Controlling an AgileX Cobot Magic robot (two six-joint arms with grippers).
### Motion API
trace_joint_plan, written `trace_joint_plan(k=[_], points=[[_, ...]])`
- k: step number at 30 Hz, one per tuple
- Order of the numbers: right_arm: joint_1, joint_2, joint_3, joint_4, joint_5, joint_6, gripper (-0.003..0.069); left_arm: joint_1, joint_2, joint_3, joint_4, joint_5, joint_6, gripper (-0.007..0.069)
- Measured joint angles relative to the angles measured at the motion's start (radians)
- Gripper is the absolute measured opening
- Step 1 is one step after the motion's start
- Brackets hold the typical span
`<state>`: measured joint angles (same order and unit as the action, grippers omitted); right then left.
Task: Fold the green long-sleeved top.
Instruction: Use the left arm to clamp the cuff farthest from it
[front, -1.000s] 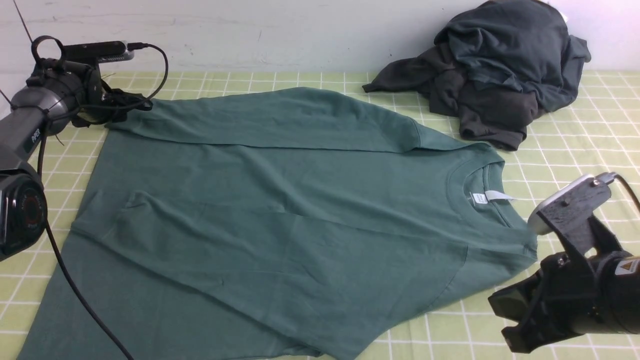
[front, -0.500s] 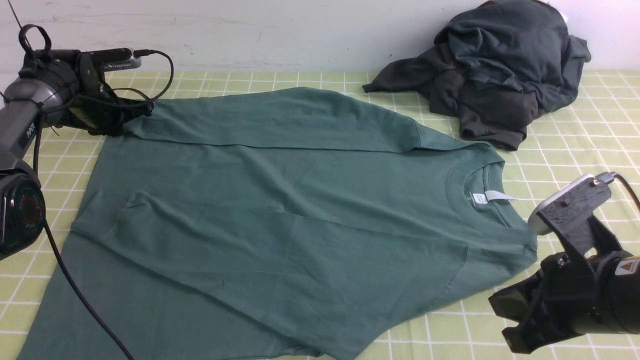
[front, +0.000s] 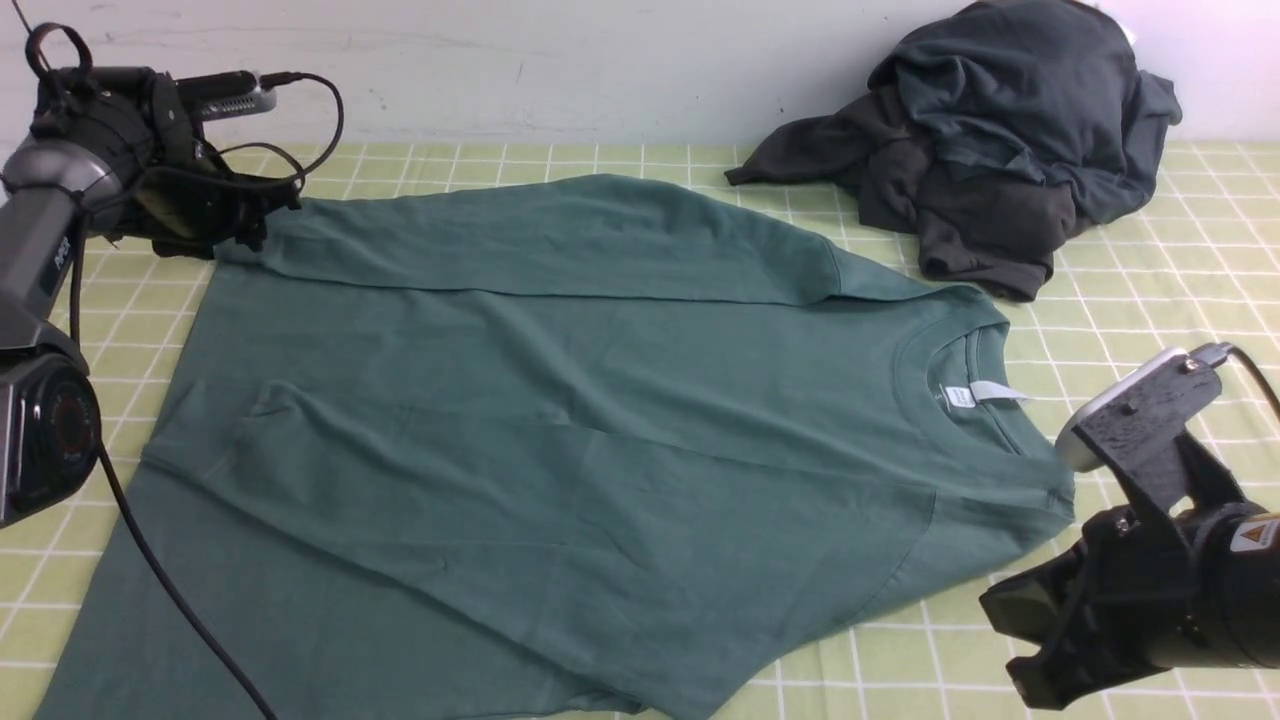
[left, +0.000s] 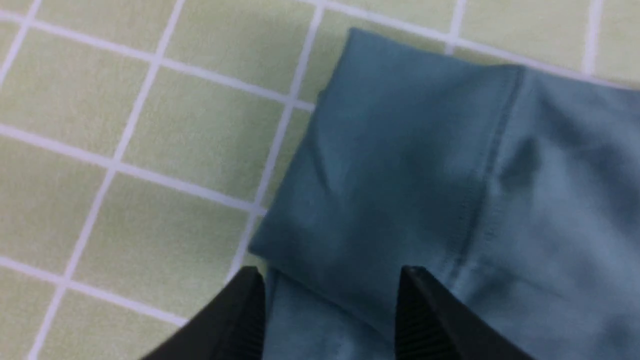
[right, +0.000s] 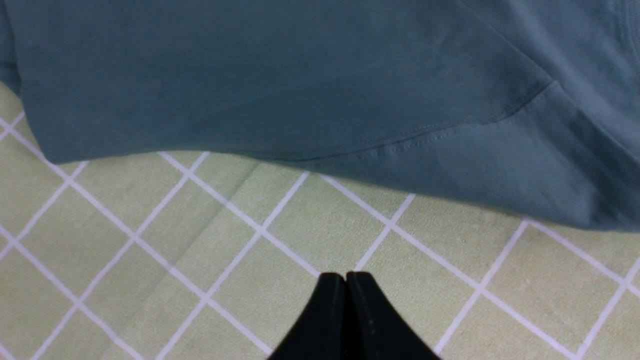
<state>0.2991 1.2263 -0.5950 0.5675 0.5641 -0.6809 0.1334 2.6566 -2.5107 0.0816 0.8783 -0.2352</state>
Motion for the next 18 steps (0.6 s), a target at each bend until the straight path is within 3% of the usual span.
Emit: trace_joint_plan(k=[5,9,10,11,13,15,18], points=[[0.0,0.0,0.0,-0.018,-0.003,-0.002,-0.001,0.002,0.024,-0.002,0.046,-0.047,-0.15,0.0344],[0.0,0.0,0.0,-0.04,-0.003,-0.002,-0.001,0.004,0.027,-0.003,0.046,-0.068,-0.171,0.03],[0.0,0.0,0.0,-0.049,-0.003,-0.002,-0.001,0.004,0.026,-0.003,0.043,-0.076,-0.176,0.0223],[0.0,0.0,0.0,-0.049,-0.003,-0.002,-0.001,0.004,0.026,-0.003,0.043,-0.078,-0.176,0.0223],[0.0,0.0,0.0,-0.049,-0.003,-0.002,-0.001,0.004,0.026,-0.003,0.042,-0.089,-0.175,0.0102],[0.0,0.0,0.0,-0.052,-0.003,-0.002,-0.001,0.004,0.026,-0.003,0.043,-0.09,-0.175,0.004],[0.0,0.0,0.0,-0.053,-0.003,-0.002,-0.001,0.004,0.025,-0.003,0.045,-0.085,-0.174,0.0007]])
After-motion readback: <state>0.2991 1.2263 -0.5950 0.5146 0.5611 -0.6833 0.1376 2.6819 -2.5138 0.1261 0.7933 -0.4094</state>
